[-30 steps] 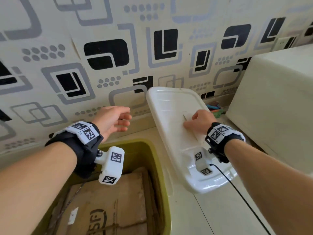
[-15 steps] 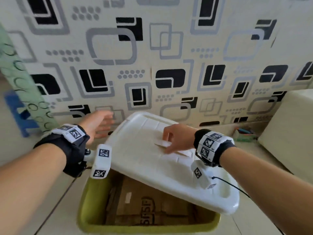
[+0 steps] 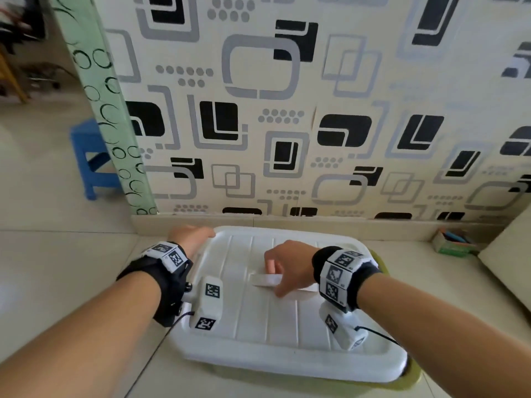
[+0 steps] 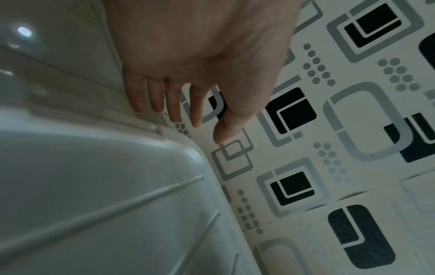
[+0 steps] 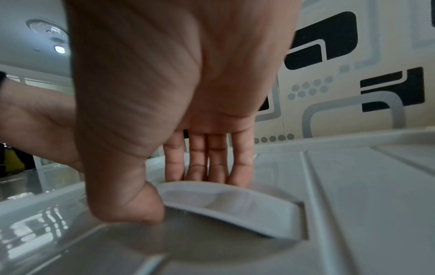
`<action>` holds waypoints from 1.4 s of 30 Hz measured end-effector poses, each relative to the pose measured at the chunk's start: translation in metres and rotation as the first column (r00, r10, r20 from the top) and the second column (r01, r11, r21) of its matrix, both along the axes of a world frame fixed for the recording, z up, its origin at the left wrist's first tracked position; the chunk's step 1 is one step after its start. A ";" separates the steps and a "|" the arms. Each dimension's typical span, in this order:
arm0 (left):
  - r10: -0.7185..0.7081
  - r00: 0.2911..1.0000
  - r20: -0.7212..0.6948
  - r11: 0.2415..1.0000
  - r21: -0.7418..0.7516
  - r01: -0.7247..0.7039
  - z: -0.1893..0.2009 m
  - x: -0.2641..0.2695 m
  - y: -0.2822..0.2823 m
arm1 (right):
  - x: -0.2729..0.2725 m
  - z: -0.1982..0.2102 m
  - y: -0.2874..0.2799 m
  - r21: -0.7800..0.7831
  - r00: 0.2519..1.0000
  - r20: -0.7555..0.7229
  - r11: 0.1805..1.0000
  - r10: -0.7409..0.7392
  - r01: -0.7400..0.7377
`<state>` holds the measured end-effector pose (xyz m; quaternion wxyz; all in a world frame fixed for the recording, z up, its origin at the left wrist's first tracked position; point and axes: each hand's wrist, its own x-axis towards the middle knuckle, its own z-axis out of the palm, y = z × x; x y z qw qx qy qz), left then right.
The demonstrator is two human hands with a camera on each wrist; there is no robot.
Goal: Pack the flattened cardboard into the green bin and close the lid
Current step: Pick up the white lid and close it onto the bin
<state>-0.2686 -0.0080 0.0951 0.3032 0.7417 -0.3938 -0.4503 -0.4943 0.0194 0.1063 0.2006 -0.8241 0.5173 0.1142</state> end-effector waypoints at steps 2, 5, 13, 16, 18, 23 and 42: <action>-0.006 0.999 0.039 1.000 0.026 0.005 -0.005 0.000 0.000 | -0.004 -0.002 0.001 -0.004 1.000 0.002 1.000 -0.005 0.005; -0.063 0.998 0.028 0.993 0.104 0.060 -0.009 -0.004 0.003 | -0.011 -0.001 0.000 -0.001 1.000 0.004 1.000 -0.008 0.008; -0.153 0.984 0.096 0.985 0.101 0.143 -0.019 -0.008 0.002 | -0.029 -0.001 -0.001 0.032 0.999 0.048 0.999 0.015 -0.016; -0.130 0.981 0.145 0.989 0.087 0.118 -0.024 -0.006 0.001 | -0.036 0.001 -0.003 0.034 0.997 0.072 0.999 0.028 -0.030; -0.128 0.978 0.164 0.990 0.084 0.115 -0.024 -0.005 0.001 | -0.041 0.002 -0.004 0.036 0.997 0.073 0.999 0.032 -0.034; -0.189 0.968 0.165 0.981 0.087 0.176 -0.023 -0.010 -0.001 | -0.053 -0.005 -0.004 0.057 0.995 0.100 0.998 -0.001 -0.004; -0.277 0.959 0.061 0.888 0.398 0.232 -0.040 0.014 -0.002 | -0.141 -0.003 -0.015 -0.100 0.782 0.439 0.840 -0.443 0.533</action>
